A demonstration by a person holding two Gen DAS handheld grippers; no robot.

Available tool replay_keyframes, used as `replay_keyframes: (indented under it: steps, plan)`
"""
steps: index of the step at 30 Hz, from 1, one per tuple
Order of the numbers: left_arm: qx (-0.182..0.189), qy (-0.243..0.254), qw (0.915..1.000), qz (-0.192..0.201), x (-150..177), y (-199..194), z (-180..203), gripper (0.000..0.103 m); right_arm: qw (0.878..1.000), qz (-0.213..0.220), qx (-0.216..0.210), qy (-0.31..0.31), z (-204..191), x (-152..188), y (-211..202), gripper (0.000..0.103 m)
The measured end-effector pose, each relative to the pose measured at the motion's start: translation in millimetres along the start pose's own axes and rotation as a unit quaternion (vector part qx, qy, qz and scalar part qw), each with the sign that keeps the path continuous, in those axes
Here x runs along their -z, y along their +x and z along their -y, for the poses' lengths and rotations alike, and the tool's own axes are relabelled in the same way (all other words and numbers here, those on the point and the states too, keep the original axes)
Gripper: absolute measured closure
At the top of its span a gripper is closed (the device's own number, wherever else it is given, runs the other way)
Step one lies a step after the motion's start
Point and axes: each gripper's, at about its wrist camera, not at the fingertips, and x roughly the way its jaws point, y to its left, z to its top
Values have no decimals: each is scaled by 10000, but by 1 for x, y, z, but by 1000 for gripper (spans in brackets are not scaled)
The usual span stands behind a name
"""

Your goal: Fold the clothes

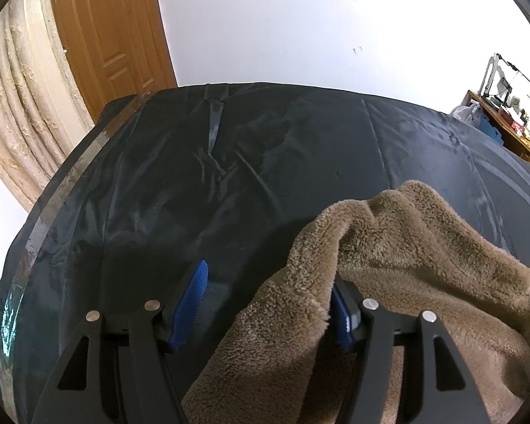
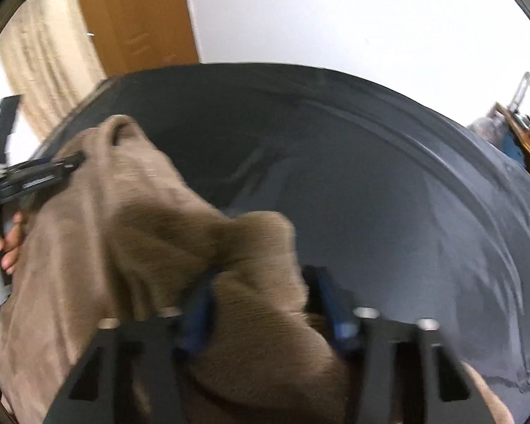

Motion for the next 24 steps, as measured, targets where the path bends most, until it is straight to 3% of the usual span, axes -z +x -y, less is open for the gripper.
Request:
replay_keyframes:
  steps: [3,5,7,9,10,11,13,15,17,20,24]
  plan:
    - [57,-6,10000,30,0,-2,0,35,9985,215,379,-320,-10,-1,-7,75]
    - [109,2,9999,108,0,-6,1,35,9843,669,1440,-767,-17,-9,-13,76]
    - [155,82,9994,290,0,-14,5,35,9527,1191,2515,-1223,-23,-17,-14,76]
    - [177,204,9986,461,0,-20,11,35,9021,1751,3603,-1602,-31,-23,-13,76]
    - [170,314,9982,490,1,-21,15,35,8854,1915,3891,-1675,-32,-27,-11,76]
    - [162,437,9977,497,2,-21,20,35,8809,1924,3975,-1700,-30,-32,-6,75]
    - [76,631,9972,402,3,-17,28,35,9044,1504,3679,-1551,-19,-43,8,70]
    - [-3,720,9971,226,4,-9,31,35,9422,1140,2959,-1087,-3,-48,12,51]
    - [88,644,9978,148,2,-6,28,35,9620,1088,2444,-550,15,-43,-2,46]
    - [174,538,9984,76,1,-4,23,32,9744,1096,1959,142,42,-35,-29,44]
    - [182,525,9984,73,0,-2,22,32,9768,964,1673,924,70,-24,-56,44]
